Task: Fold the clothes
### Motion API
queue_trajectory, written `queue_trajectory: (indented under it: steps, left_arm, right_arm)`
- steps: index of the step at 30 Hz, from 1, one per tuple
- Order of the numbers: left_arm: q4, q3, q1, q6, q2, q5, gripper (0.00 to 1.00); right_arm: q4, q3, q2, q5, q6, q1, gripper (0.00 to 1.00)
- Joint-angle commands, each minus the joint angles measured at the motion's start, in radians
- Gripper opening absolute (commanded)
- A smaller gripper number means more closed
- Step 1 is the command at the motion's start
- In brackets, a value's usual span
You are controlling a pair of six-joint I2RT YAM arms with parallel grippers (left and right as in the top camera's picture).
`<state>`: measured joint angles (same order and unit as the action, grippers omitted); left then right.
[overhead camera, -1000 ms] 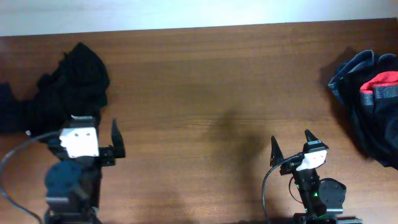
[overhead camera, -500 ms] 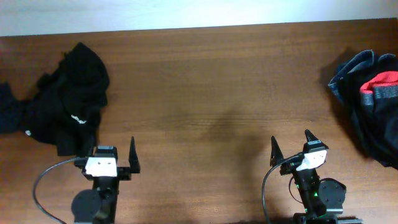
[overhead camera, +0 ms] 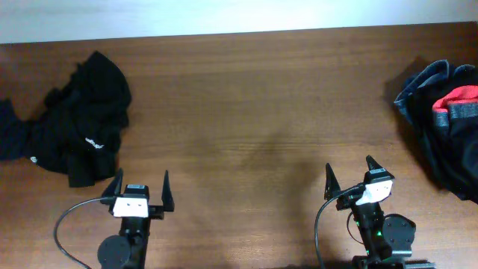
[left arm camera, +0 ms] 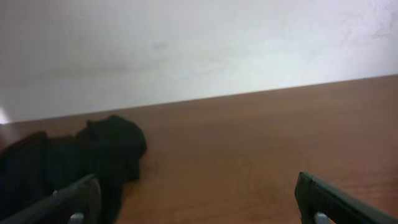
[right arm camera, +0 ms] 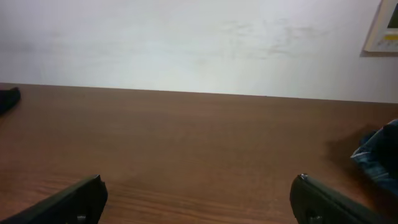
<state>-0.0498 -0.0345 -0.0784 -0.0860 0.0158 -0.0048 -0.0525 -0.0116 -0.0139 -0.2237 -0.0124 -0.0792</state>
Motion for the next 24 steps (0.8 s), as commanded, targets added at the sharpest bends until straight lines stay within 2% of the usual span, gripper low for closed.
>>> queue_trajectory:
  steps: [1,24]
  left_arm:
    - [-0.018,0.026,-0.005,-0.006,-0.011,0.011,0.99]
    - [-0.033,0.026,-0.004,-0.021,-0.011,0.002,0.99]
  right_arm:
    - [-0.003,0.006,0.01,-0.009,-0.006,-0.006,0.99]
    - [-0.003,0.006,0.01,-0.009,-0.006,-0.006,0.99]
